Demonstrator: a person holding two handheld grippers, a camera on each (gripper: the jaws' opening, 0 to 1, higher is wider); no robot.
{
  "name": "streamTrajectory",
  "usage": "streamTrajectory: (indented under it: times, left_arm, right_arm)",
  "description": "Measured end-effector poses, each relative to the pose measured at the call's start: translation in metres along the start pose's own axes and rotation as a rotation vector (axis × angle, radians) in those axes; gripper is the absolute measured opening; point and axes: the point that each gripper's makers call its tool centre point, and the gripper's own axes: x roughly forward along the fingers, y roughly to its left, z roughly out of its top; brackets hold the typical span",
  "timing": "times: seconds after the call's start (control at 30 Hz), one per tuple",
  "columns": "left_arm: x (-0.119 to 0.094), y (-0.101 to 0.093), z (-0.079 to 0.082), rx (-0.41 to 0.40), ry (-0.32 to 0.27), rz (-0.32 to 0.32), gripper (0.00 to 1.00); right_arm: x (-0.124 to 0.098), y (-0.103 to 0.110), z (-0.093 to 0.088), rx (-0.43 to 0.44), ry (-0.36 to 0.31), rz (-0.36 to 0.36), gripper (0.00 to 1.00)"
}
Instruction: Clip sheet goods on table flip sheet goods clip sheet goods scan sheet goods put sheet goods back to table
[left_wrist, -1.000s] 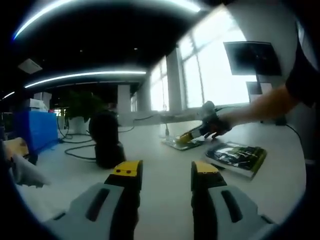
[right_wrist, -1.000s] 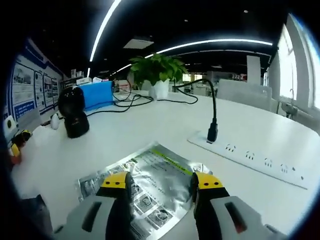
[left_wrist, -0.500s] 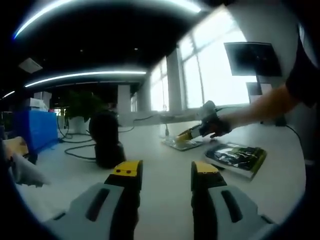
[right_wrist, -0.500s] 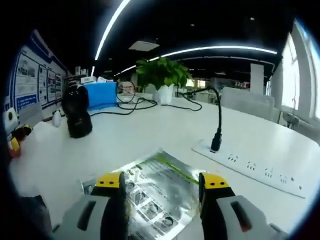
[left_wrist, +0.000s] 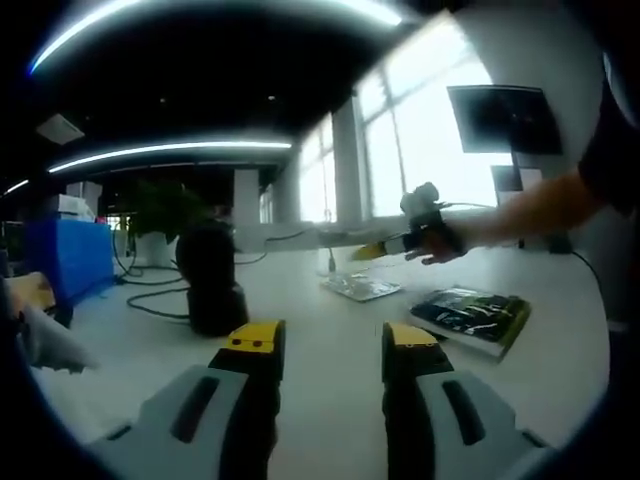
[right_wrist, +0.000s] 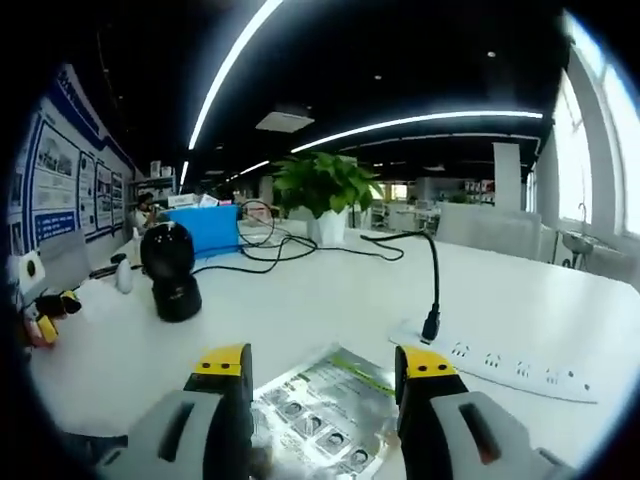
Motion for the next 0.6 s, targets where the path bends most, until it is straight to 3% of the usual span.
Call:
streamTrajectory:
  times: [0.3,0.6]
  left_arm:
    - [0.0,0.001,0.0,-0.005,-0.003,-0.007,0.31]
    - [0.0,0.003,0.0,-0.009,-0.007,-0.003,0.31]
  right_arm:
    - [-0.035,-0.001,0.004,0.028,-0.023,-0.036,0.52]
    - [-0.071,0.005,0.02,0.066,-0.088,-0.058,0.51]
